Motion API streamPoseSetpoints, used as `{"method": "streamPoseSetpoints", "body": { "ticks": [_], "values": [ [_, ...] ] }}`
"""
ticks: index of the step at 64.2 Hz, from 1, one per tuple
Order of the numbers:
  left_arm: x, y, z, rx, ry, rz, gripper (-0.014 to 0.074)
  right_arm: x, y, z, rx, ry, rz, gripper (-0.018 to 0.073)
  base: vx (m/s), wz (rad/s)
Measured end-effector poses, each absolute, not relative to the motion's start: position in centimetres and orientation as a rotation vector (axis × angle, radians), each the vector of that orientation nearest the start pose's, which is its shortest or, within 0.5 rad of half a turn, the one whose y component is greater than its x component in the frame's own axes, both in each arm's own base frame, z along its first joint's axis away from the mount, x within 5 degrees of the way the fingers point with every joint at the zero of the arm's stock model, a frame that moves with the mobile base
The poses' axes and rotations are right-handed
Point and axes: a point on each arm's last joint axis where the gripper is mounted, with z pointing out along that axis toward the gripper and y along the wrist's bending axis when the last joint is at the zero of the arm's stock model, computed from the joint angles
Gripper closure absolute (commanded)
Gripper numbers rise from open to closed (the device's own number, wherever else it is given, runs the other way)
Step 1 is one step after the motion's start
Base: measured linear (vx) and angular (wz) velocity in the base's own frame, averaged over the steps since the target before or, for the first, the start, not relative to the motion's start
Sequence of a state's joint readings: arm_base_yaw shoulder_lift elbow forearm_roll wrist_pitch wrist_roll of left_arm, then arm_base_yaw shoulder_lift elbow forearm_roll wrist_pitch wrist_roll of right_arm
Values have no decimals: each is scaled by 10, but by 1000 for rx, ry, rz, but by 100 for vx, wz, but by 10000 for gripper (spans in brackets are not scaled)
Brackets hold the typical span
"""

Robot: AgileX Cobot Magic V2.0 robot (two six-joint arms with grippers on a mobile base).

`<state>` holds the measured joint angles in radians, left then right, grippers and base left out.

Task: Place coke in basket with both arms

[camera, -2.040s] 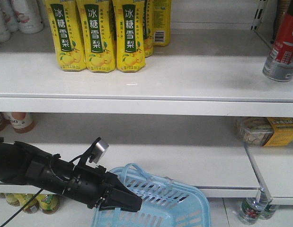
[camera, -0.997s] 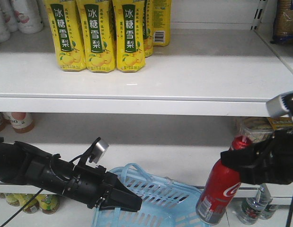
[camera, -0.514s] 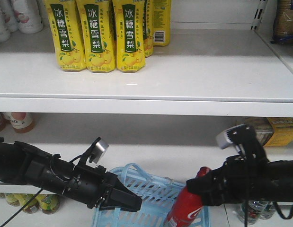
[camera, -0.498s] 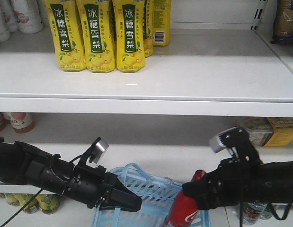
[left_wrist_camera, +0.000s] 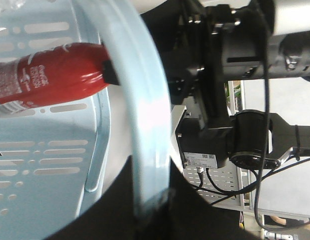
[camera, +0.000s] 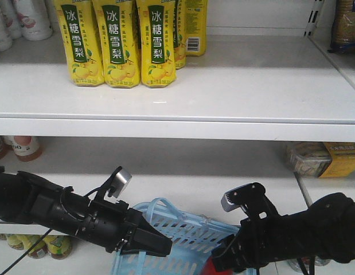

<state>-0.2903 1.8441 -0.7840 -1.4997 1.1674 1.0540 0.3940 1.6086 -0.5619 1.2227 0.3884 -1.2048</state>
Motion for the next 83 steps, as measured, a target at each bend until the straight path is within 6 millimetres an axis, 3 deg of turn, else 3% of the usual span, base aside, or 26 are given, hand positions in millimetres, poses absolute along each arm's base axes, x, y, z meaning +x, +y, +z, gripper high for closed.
{"method": "streamPoseSetpoints", "body": {
  "ticks": [13,25,49,60,68,77,83],
  "values": [
    [252,-162,157,309,2564,-1769,604,218,127,131,-608,2643,632,186,0,0],
    [253,-161,152,315,2598,-1699,604,215,129,140,-621,2622,693,163,0,0],
    [253,-161,151,322,2604,-1691,604,201,122,200,-657,2427,665,171,0,0],
    [253,-161,151,319,2602,-1692,604,189,109,228,-739,2425,513,171,0,0],
    [253,-161,151,319,2602,-1692,604,184,91,243,-772,2497,282,171,0,0],
    [253,-161,151,319,2603,-1691,604,181,65,261,-612,2538,-32,171,0,0],
    [253,-161,151,319,2603,-1691,604,175,51,281,-499,2439,-154,171,0,0]
  ]
}}
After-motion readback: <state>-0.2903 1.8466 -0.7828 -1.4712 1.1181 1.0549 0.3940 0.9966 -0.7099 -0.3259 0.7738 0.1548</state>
